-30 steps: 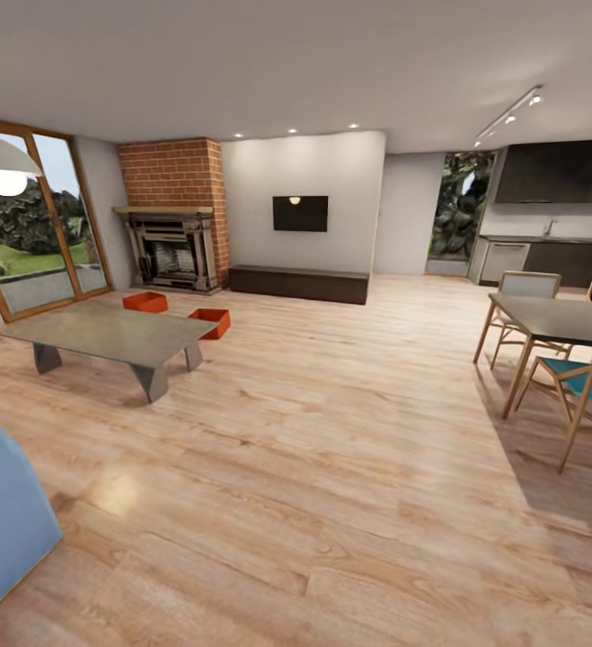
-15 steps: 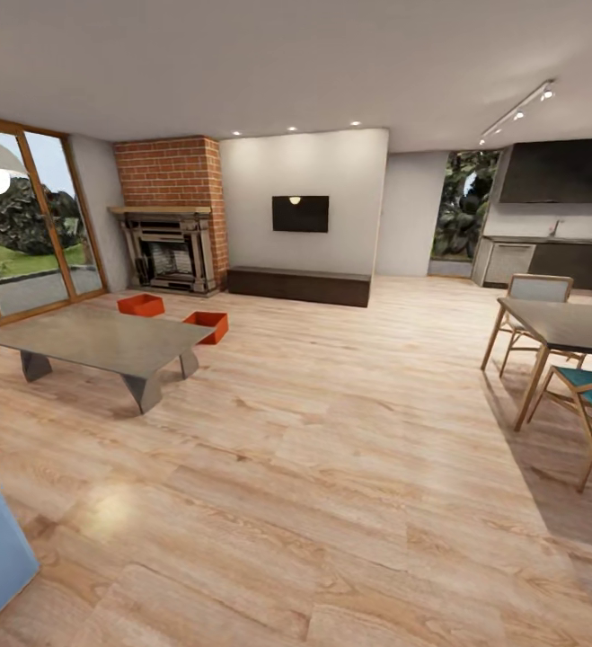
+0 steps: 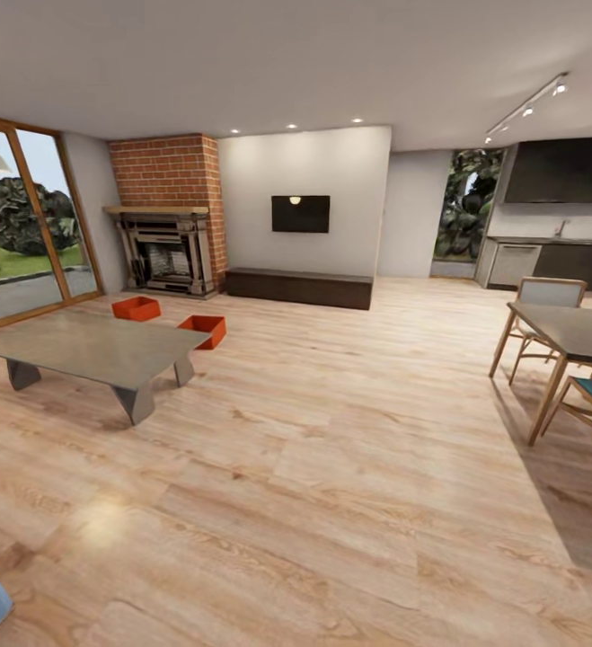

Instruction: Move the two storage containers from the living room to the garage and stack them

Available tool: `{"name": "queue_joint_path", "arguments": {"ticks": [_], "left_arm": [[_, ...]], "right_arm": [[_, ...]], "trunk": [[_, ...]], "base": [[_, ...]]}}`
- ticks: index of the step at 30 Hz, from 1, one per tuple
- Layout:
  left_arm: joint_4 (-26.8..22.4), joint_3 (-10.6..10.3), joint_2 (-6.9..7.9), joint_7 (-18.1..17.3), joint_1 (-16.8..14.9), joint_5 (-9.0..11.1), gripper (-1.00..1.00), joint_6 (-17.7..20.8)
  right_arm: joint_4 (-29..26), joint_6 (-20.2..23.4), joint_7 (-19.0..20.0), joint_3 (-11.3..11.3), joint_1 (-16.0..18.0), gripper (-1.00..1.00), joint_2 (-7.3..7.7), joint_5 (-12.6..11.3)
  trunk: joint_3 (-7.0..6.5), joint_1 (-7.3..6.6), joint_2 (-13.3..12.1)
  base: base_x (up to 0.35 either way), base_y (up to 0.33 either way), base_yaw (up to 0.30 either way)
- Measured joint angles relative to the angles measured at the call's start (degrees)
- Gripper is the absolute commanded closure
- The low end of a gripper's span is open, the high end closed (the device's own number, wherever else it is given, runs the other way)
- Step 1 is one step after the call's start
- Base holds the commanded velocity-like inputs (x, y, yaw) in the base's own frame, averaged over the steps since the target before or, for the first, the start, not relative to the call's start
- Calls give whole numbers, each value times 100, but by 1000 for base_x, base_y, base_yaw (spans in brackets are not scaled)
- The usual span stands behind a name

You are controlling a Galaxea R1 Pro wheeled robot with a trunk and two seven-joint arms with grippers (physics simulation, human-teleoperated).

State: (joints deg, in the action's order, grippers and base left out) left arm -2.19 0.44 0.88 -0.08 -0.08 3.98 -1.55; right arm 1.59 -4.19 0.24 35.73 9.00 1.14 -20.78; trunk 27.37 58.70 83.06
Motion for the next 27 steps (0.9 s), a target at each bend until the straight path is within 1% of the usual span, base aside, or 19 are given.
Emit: {"name": "queue_joint_path", "arguments": {"ticks": [5,8,27], "left_arm": [[0,0,0,0,0,0,-100,0],[-1,0,0,0,0,0,-100,1],[-1,0,0,0,0,0,-100,2]], "right_arm": [[0,-2,0,0,0,-100,3,-4],[0,3,0,0,-1,-100,-6,-8],[0,10,0,0,-1,-100,-15,-10]], "trunk": [[0,0,0],[0,0,0],[0,0,0]], "base": [[325,0,-6],[325,0,-122],[325,0,-246]]}}
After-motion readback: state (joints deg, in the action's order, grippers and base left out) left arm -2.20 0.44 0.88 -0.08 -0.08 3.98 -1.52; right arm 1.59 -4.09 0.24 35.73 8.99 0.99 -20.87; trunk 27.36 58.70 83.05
